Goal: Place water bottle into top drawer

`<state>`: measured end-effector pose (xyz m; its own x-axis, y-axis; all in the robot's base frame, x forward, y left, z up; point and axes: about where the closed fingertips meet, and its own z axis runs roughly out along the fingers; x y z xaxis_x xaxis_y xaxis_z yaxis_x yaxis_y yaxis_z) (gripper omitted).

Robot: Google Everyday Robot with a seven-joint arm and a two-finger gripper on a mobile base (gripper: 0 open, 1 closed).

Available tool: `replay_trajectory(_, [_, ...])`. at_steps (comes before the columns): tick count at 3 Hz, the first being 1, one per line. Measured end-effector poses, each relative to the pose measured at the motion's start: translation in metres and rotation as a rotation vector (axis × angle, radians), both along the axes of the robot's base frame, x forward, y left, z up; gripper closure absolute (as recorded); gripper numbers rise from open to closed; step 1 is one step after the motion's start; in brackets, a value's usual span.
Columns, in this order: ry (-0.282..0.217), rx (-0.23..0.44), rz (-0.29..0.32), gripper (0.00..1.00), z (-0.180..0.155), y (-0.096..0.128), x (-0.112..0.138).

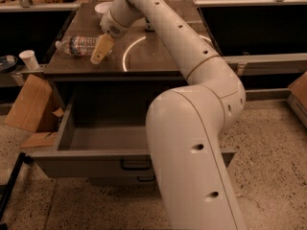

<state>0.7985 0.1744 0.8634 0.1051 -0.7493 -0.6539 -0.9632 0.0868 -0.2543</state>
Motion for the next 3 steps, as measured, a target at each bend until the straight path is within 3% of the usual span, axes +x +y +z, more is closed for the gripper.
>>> replay_trajectory(2, [0.054, 0.025, -0.012, 0.58, -0.021, 0.01, 0.009])
replay_trajectory(3, [0.033, 0.051, 0.028, 0.81, -0.004, 0.004, -0.001])
